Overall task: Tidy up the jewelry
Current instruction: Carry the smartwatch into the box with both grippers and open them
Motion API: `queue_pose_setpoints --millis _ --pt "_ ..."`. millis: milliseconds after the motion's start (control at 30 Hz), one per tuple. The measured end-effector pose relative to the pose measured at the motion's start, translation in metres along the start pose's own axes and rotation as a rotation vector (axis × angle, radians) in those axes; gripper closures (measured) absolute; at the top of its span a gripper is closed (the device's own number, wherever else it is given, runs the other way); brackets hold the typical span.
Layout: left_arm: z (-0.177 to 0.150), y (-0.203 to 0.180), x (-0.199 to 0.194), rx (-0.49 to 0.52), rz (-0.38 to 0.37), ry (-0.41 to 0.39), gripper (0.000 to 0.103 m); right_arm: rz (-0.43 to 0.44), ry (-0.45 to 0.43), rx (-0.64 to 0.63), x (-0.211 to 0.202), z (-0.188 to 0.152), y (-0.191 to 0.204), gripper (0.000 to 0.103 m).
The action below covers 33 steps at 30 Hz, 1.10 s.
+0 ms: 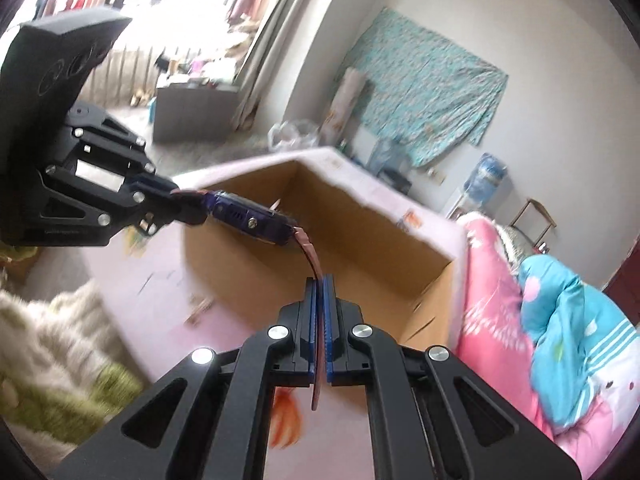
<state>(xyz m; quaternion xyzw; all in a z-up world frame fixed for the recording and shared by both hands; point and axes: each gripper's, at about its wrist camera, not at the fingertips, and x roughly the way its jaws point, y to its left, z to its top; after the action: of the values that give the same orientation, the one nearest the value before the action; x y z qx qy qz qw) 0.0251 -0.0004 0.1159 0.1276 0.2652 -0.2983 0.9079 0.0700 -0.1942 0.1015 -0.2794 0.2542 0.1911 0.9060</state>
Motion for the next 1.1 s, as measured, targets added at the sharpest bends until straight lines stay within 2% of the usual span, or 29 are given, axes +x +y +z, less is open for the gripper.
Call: queue_pose_setpoints --millis 100,233,300,333,467,567,767,800,867,900,1000,1100 --pt "0.026 0.022 0.030 -0.060 -0.041 0.044 0.101 0.034 0.017 0.043 0.028 0.018 -0.034 0.100" --pt "0.050 0.061 0.083 -0.249 -0.180 0.219 0.101 0.165 0.149 0.112 0.088 0.030 -0.074 0.100" --pt "0.052 0.077 0.106 -0.311 -0.229 0.295 0.101 0.205 0.219 0.130 0.114 0.031 -0.087 0.100" --pt "0.052 0.088 0.124 -0.369 -0.257 0.352 0.101 0.235 0.269 0.144 0.132 0.031 -0.096 0.100" --pt "0.038 0.113 0.173 -0.555 -0.350 0.499 0.101 0.296 0.420 0.162 0.179 0.025 -0.106 0.100" --pt "0.028 0.117 0.200 -0.625 -0.385 0.590 0.101 0.312 0.532 0.129 0.207 0.024 -0.109 0.100" --pt "0.012 0.114 0.239 -0.694 -0.385 0.728 0.099 0.302 0.676 0.027 0.242 0.016 -0.103 0.100" --pt "0.012 0.115 0.244 -0.696 -0.369 0.739 0.099 0.298 0.687 0.016 0.246 0.015 -0.102 0.100" --pt "0.010 0.118 0.251 -0.714 -0.351 0.755 0.086 0.270 0.699 0.007 0.253 0.012 -0.103 0.099" --pt "0.010 0.121 0.252 -0.722 -0.340 0.747 0.085 0.254 0.705 -0.001 0.256 0.011 -0.103 0.099" --pt "0.014 0.123 0.251 -0.706 -0.311 0.708 0.071 0.198 0.682 -0.018 0.259 0.010 -0.105 0.097" --pt "0.016 0.125 0.244 -0.699 -0.283 0.672 0.070 0.173 0.626 0.023 0.256 0.014 -0.113 0.092"
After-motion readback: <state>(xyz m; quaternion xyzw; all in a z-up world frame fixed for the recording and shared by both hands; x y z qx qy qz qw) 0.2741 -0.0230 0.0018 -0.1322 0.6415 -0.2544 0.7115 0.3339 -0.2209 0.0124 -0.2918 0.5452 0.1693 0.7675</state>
